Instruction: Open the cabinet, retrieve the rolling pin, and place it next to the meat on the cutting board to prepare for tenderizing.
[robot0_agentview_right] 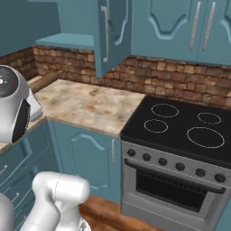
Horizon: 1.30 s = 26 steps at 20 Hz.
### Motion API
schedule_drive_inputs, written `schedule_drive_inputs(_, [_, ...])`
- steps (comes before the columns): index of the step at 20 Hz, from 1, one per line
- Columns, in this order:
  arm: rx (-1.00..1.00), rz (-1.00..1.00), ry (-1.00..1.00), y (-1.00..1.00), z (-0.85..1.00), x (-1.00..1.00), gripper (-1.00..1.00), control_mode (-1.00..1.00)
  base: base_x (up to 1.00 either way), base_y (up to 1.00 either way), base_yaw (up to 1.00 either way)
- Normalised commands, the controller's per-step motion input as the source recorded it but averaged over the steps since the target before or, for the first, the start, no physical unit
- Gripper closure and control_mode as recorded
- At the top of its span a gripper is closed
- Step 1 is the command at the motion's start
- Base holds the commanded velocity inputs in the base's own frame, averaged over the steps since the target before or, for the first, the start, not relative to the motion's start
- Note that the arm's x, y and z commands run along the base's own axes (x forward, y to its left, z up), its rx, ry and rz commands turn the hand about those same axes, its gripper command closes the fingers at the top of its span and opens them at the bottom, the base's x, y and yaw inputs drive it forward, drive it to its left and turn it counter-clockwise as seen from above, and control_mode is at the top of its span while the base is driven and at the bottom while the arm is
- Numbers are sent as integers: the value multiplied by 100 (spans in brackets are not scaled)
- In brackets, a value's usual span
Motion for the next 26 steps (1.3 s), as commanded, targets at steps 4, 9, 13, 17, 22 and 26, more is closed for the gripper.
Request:
schedule_drive_inputs(4, [0,0,0,0,0,0,100,100,-72,0,19])
schedule_drive_inputs(9, [0,0,0,0,0,0,100,100,-17,-27,30])
schedule_drive_inputs(13, [0,0,0,0,0,0,100,100,0,-40,38])
schedule_drive_inputs(17, [0,0,0,0,0,0,100,100,0,-14,42])
schedule_drive_inputs(22, [0,0,0,0,0,0,100,100,0,0,43])
schedule_drive_inputs(26, [0,0,0,0,0,0,100,100,0,-1,43])
